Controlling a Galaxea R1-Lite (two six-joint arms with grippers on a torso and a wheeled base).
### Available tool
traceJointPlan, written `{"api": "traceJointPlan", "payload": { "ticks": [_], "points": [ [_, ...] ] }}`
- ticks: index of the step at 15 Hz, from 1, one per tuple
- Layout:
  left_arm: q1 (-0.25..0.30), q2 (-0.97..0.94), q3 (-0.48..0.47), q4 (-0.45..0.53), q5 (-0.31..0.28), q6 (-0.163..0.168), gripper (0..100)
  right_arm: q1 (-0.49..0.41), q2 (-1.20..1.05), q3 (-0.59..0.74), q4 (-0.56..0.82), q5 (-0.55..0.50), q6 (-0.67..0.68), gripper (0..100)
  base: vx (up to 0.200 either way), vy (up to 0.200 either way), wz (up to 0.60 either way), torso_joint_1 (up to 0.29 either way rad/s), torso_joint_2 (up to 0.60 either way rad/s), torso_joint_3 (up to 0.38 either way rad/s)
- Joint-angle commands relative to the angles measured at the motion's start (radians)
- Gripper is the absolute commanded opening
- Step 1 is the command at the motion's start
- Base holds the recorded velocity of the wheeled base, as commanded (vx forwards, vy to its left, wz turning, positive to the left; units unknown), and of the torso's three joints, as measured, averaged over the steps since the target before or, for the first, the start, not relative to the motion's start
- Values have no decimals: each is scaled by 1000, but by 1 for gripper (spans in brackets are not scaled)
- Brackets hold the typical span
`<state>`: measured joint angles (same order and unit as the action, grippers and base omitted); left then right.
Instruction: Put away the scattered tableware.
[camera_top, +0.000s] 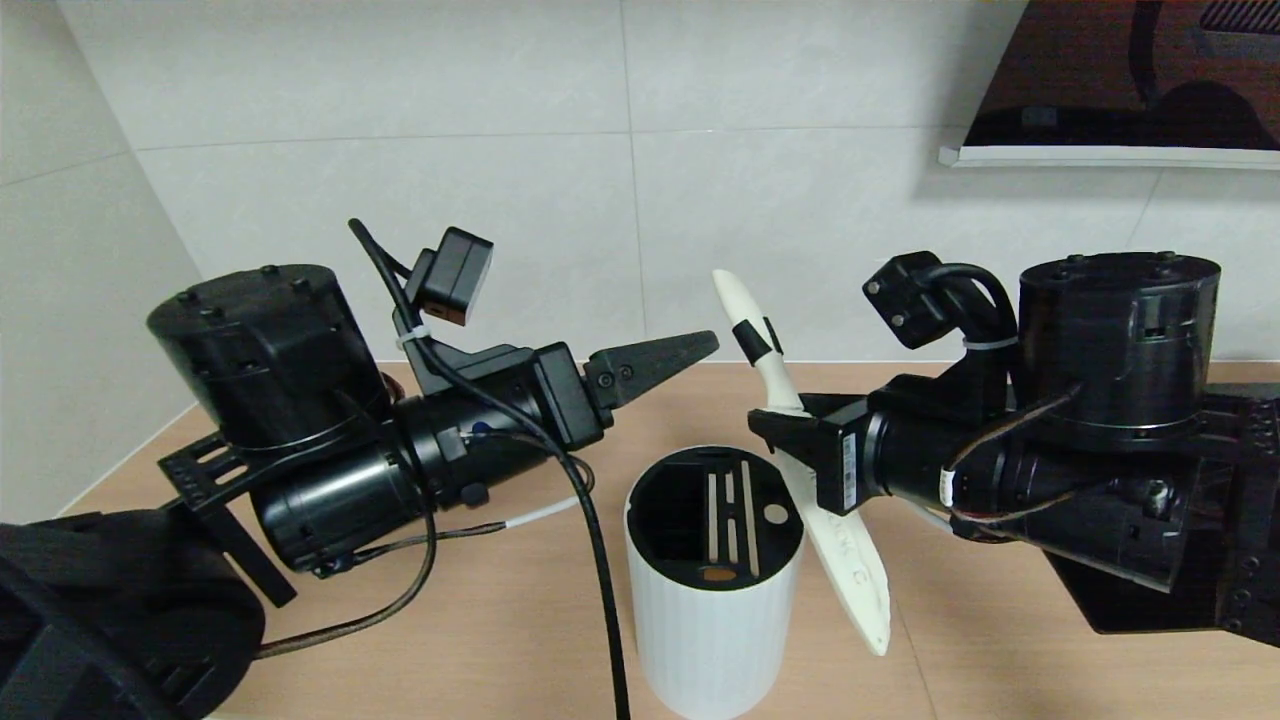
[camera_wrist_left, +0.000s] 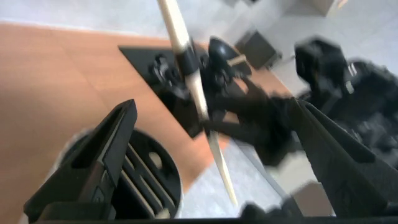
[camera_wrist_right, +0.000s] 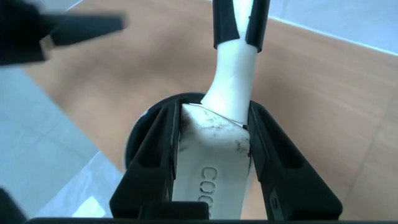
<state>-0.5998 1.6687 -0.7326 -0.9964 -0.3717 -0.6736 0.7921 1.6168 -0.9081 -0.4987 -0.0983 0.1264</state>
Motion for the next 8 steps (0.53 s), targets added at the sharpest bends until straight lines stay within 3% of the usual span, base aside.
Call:
{"api": "traceJointPlan", "payload": {
  "ticks": [1,8],
  "points": [
    [-14,51,-1,-30,16,2,100,19,2,6,-1,0,4,0,0,0,0,0,0,0],
    [-52,82,-1,-45,36,2,100,70,6,11,-3,6,42,0,0,0,0,0,0,0]
  ]
}}
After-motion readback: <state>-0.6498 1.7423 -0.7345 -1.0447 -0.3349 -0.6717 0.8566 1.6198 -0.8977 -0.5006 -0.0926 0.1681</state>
